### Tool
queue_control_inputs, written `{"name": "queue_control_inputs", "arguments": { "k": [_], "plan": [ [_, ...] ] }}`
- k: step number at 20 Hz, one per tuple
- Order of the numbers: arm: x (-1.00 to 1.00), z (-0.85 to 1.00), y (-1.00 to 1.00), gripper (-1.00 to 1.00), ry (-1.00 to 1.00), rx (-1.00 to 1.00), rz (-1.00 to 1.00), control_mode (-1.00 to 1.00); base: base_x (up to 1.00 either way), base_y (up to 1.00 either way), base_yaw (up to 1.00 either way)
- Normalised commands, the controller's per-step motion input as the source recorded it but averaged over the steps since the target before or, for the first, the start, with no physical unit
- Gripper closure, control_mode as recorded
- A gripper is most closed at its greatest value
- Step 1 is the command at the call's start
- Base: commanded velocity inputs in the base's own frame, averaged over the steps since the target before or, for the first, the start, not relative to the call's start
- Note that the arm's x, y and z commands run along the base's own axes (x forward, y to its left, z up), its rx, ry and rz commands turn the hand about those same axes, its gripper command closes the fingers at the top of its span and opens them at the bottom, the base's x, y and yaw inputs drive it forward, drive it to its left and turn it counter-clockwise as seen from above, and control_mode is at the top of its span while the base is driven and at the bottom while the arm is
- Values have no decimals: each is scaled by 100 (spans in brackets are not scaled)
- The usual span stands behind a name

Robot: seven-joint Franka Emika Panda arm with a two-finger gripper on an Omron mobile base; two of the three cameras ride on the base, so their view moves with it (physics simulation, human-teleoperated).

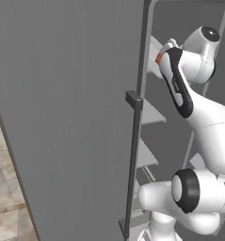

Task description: Take the sweet potato and tomato out of the freezer and place them in the tupperware container on the counter. Then put the tupperware containing the vegetables back in the freezer.

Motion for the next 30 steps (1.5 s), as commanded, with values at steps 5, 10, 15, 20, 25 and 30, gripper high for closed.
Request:
{"name": "queue_control_inputs", "arguments": {
  "k": [5, 10, 15, 20, 25, 30],
  "plan": [
    [52, 0, 0, 100, -1, 1, 5, -100, 0, 0, 0],
    [48, 0, 0, 100, -1, 0, 3, -100, 0, 0, 0],
    [48, 0, 0, 100, -1, 0, 3, -100, 0, 0, 0],
    [48, 0, 0, 100, 0, 0, 2, -100, 0, 0, 0],
    [47, 0, 0, 100, 0, 0, 2, -100, 0, 0, 0],
    [46, 0, 0, 100, 0, 0, 0, -100, 0, 0, 0]
  ]
}}
